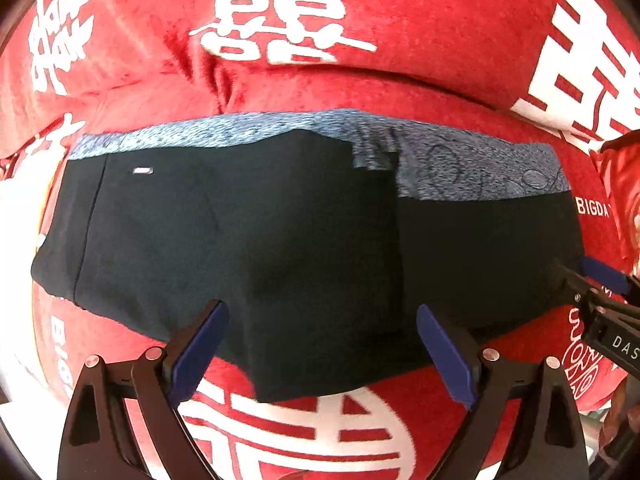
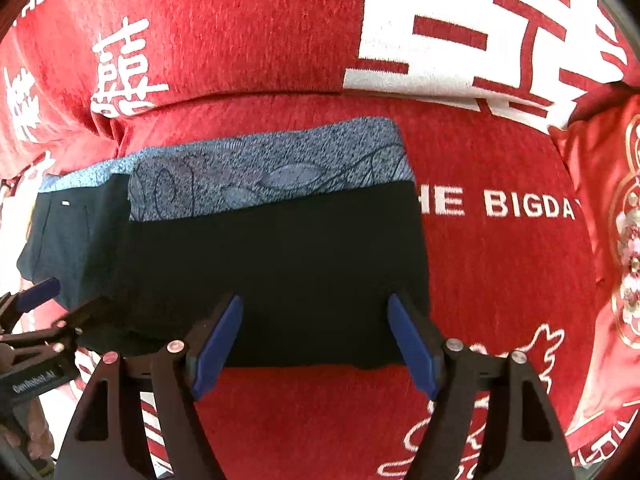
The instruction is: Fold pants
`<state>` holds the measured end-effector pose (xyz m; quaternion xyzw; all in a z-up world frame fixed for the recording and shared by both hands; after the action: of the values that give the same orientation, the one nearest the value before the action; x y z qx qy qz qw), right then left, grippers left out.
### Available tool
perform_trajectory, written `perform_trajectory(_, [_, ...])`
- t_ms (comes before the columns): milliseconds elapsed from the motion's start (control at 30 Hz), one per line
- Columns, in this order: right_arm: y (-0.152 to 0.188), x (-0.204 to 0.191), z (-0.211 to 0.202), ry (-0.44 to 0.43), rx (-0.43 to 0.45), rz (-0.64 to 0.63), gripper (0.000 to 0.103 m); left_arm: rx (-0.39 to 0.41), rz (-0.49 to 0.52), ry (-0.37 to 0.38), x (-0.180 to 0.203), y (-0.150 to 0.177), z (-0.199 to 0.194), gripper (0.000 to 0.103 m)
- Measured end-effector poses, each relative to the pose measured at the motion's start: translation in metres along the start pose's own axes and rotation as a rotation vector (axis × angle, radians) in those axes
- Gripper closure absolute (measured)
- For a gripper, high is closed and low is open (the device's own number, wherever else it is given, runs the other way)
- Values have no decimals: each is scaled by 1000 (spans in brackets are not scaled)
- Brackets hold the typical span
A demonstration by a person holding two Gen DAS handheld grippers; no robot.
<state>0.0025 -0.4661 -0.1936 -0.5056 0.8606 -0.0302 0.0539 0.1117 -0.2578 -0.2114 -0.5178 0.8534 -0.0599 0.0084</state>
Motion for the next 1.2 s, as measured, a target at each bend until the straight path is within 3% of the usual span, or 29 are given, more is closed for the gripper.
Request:
perform_trajectory(267, [16, -29, -2, 9, -24, -9, 25, -17, -46, 37, -38, 13, 0, 8])
perform_trajectory(733, [29, -139, 8, -72, -72, -169, 25, -49, -196, 28, -119, 42, 6, 8])
perform_trajectory(1000, [52, -168, 26, -83, -144, -200, 25, 13, -336, 32, -185, 50, 1, 8])
perform_trajectory(1200, [60, -197, 9, -211, -128, -236, 25, 122, -464, 92, -238, 55, -5, 8])
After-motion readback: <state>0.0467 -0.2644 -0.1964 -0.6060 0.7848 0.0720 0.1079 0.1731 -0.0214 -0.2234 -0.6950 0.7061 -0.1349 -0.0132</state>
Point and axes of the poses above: each gripper's, at about its wrist camera, not at the fingertips, and z roughly the way its jaws point, x to its right, y to its underside, the point moved 8 cm from there along z, roughly the way its jaws point, and after that the axes turned 3 degrees about z, right-handed, at the moved point
